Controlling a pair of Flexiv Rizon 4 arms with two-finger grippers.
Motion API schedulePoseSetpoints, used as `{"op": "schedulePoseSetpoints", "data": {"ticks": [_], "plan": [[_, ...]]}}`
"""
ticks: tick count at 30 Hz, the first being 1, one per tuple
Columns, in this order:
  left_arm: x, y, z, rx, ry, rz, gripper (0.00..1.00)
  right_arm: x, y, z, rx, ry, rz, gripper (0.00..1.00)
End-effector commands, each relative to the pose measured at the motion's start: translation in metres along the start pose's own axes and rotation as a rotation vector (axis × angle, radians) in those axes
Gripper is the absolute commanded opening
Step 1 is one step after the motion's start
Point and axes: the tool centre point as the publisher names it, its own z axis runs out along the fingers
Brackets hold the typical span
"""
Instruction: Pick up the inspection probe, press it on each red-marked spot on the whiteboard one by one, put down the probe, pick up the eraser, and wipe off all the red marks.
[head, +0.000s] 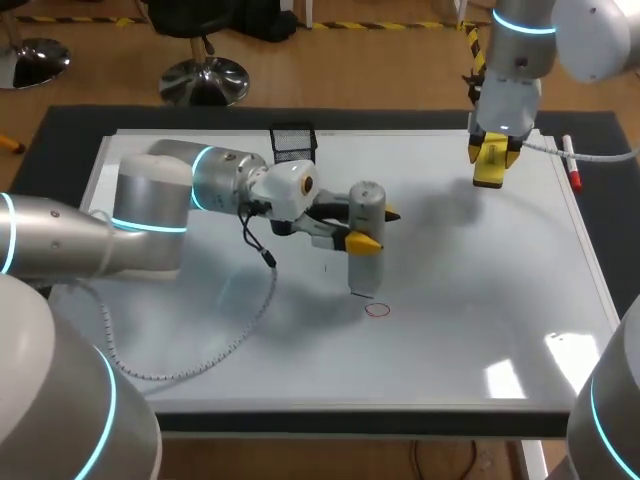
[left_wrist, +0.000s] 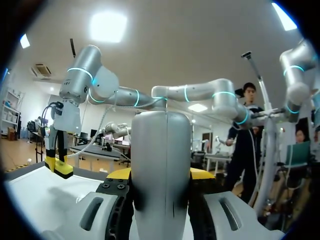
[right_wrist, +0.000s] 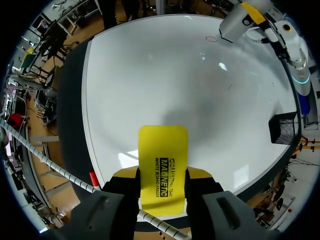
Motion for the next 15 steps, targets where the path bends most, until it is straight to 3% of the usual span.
{"op": "schedulePoseSetpoints", "data": {"ticks": [1, 15], "plan": [[-0.003, 0.006, 0.001, 0.01, 0.028, -0.003, 0.0, 0.001, 0.0, -0.001, 0.003, 0.002, -0.002, 0.0], [0.006, 0.019, 0.021, 0.026, 0.118, -0.029, 0.0, 0.001, 0.0, -0.001, 0.003, 0.002, -0.002, 0.0]]}}
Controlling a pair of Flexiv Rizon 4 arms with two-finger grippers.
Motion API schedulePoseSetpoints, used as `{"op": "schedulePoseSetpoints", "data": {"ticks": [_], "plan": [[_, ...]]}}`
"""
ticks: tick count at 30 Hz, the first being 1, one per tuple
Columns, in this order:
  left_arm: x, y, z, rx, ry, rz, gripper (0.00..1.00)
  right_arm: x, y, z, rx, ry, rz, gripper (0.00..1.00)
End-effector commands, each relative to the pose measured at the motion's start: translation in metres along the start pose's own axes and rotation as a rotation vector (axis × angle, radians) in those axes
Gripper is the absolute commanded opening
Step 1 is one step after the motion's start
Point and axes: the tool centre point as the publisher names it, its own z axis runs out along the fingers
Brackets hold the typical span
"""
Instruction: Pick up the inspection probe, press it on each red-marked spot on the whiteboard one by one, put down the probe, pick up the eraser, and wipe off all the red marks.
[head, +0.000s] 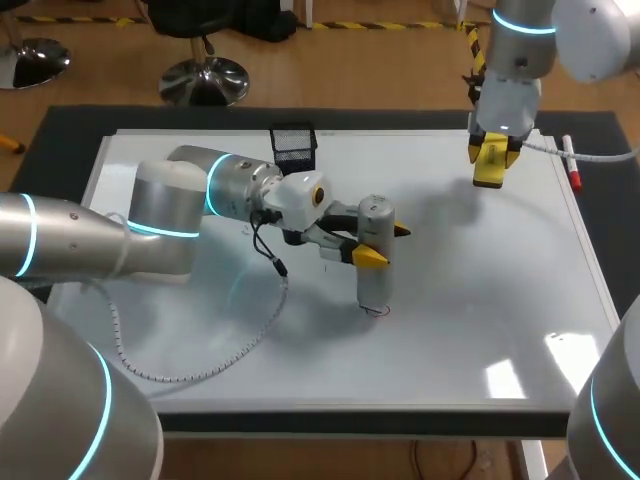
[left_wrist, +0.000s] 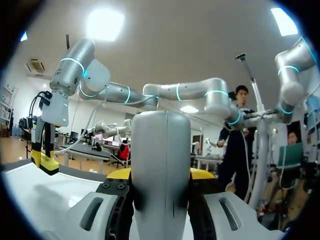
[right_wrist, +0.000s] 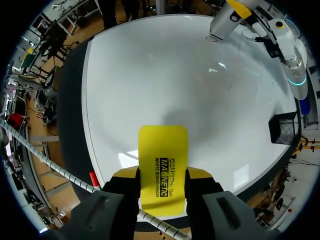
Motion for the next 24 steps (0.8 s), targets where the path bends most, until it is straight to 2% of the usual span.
{"op": "schedulePoseSetpoints", "data": {"ticks": [1, 24], "plan": [[-0.006, 0.005, 0.004, 0.009, 0.033, -0.005, 0.0, 0.001, 0.0, -0.001, 0.003, 0.002, -0.002, 0.0], [-0.004, 0.022, 0.004, 0.0, 0.052, -0.019, 0.0, 0.001, 0.0, -0.001, 0.003, 0.002, -0.002, 0.0]]}}
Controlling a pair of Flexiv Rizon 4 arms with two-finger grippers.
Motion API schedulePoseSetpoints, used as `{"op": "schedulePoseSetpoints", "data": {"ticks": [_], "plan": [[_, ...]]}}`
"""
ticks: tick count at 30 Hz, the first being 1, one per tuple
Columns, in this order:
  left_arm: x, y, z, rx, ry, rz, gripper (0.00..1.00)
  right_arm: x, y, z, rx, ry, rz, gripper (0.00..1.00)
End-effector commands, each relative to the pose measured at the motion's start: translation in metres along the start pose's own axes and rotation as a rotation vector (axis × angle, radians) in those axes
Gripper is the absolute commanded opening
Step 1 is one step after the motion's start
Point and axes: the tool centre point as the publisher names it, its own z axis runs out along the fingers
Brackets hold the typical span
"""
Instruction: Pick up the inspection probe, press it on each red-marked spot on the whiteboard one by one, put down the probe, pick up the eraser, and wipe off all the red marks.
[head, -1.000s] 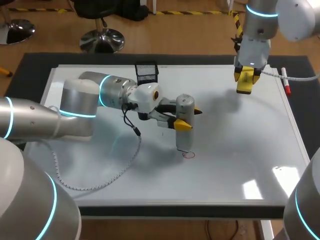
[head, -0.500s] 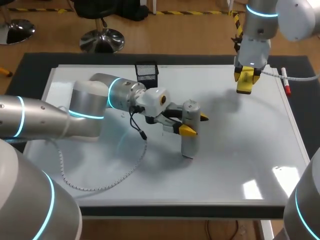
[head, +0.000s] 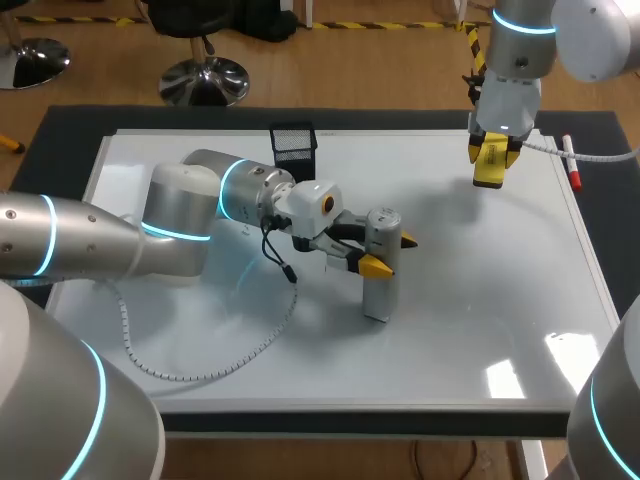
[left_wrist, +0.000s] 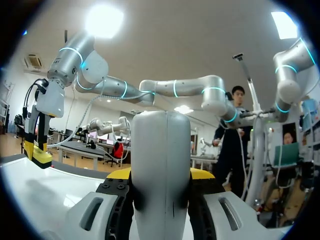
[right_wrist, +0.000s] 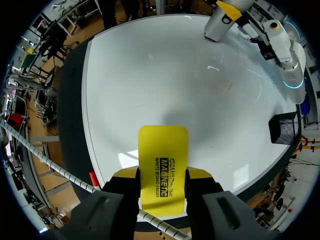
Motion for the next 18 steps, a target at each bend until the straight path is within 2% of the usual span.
{"op": "schedulePoseSetpoints", "data": {"ticks": [1, 18], "plan": [[-0.003, 0.0035, -0.0024, 0.006, 0.004, -0.002, 0.0, 0.0011, 0.0, -0.0011, 0.003, 0.002, -0.002, 0.0], [-0.0024, 0.0042, -0.0031, 0.002, 0.007, 0.001, 0.0, 0.0011, 0.0, -0.0011, 0.003, 0.002, -0.002, 0.0]]}}
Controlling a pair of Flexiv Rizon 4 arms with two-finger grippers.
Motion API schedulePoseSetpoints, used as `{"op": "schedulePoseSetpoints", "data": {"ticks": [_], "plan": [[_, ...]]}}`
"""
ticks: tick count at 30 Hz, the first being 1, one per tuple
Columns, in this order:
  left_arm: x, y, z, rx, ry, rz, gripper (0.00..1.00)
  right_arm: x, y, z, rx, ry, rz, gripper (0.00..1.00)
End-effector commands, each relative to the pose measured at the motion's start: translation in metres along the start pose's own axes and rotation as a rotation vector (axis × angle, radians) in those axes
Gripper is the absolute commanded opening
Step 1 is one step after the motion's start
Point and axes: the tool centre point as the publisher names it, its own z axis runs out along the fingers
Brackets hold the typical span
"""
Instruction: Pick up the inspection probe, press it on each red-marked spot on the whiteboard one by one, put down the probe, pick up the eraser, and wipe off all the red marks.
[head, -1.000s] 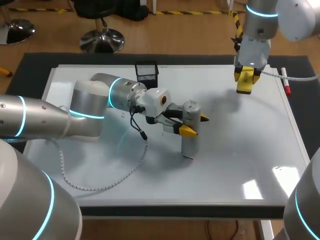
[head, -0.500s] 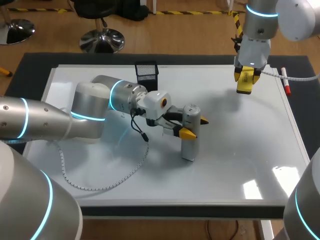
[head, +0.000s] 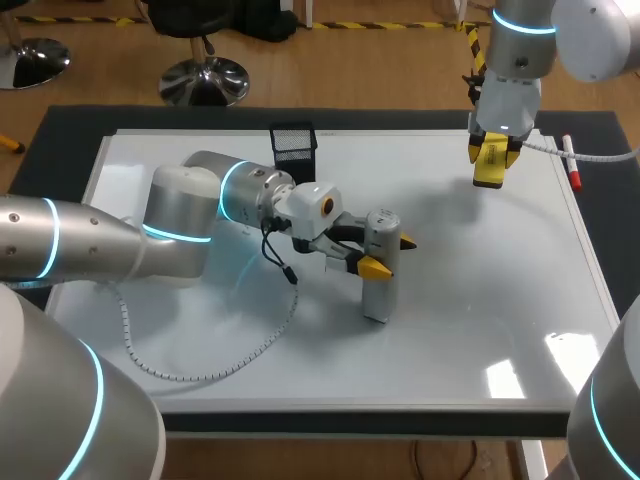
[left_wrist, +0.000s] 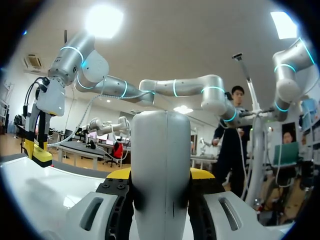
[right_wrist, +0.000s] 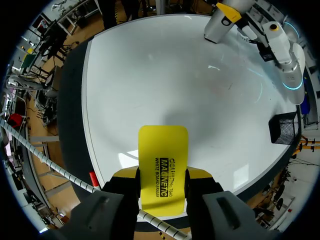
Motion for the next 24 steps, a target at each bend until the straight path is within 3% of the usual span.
{"op": "schedulePoseSetpoints", "data": {"ticks": [1, 19, 24], "plan": [[-0.001, 0.0001, -0.0005, 0.001, 0.002, -0.001, 0.0, 0.0011, 0.0, -0.0011, 0.003, 0.002, -0.002, 0.0], [-0.0009, -0.0012, -0.0007, 0.0, 0.004, 0.0, 0.0, 0.0011, 0.0, -0.0011, 0.003, 0.002, -0.002, 0.0], [-0.0013, -0.0095, -0.0024, -0.004, -0.002, 0.016, 0.0, 0.0011, 0.0, -0.0011, 0.003, 0.002, -0.002, 0.0]]}}
